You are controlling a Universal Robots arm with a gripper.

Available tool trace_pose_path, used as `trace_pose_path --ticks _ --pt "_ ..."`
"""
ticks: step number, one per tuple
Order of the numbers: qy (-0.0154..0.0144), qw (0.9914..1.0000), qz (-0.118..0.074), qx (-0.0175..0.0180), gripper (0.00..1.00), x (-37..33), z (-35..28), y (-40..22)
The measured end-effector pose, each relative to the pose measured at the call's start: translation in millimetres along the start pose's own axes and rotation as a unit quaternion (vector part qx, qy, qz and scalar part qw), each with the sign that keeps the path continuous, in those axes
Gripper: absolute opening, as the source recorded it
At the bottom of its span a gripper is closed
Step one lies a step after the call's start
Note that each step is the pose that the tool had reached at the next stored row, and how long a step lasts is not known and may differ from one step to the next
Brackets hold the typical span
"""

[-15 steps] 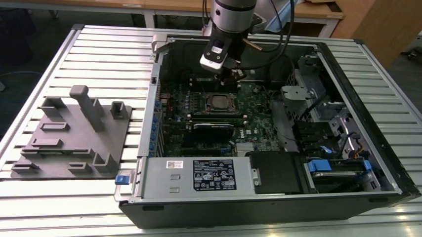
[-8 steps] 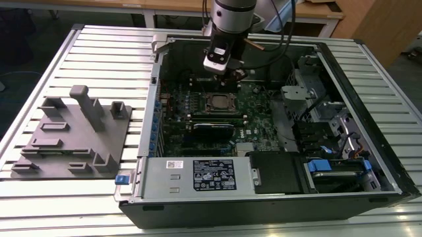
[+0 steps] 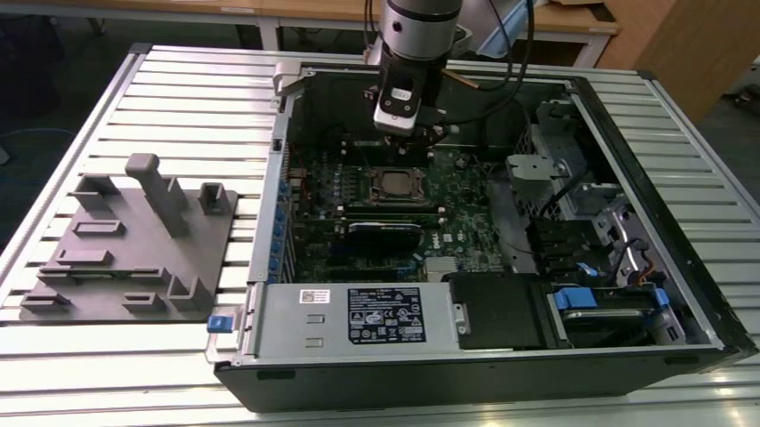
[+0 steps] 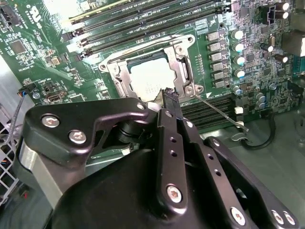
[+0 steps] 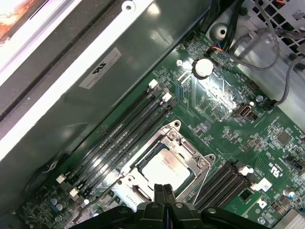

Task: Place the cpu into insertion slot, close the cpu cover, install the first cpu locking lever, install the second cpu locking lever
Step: 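Install the first cpu locking lever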

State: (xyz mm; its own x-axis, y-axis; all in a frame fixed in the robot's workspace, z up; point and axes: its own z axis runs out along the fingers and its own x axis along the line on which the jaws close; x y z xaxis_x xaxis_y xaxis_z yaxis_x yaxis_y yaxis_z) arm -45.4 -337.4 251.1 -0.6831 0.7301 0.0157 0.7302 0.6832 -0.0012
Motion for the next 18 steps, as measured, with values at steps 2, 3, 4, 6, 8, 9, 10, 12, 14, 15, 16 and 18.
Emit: trace_pose_path --ticks 2,3,4,6,8,9,10,12,14,15,16,18 --pt "0.0 1.0 0.0 0.0 0.1 0.0 0.0 0.0" --pt "0.0 1.0 0.0 0.0 0.1 0.0 0.0 0.0" --pt "0.0 1.0 0.0 0.0 0.1 0.0 0.0 0.0" --pt "0.0 1.0 0.0 -0.0001 0.1 0.0 0.0 0.0" --pt "0.0 1.0 0.0 0.0 0.1 0.0 0.0 0.0" --pt "0.0 1.0 0.0 0.0 0.1 0.0 0.0 0.0" --pt "0.0 1.0 0.0 0.0 0.1 0.0 0.0 0.0" --pt "0.0 1.0 0.0 0.0 0.1 0.0 0.0 0.0" --pt "-0.0005 1.0 0.0 -0.0006 0.1 0.0 0.0 0.0" --pt "-0.0018 1.0 0.0 -0.002 0.1 0.3 0.0 -0.3" --pt "-0.0034 0.99999 0.0 -0.0036 0.1 0.7 0.0 -0.7" --pt "-0.0073 0.99994 0.0 -0.0078 0.1 1.4 0.3 -1.5"
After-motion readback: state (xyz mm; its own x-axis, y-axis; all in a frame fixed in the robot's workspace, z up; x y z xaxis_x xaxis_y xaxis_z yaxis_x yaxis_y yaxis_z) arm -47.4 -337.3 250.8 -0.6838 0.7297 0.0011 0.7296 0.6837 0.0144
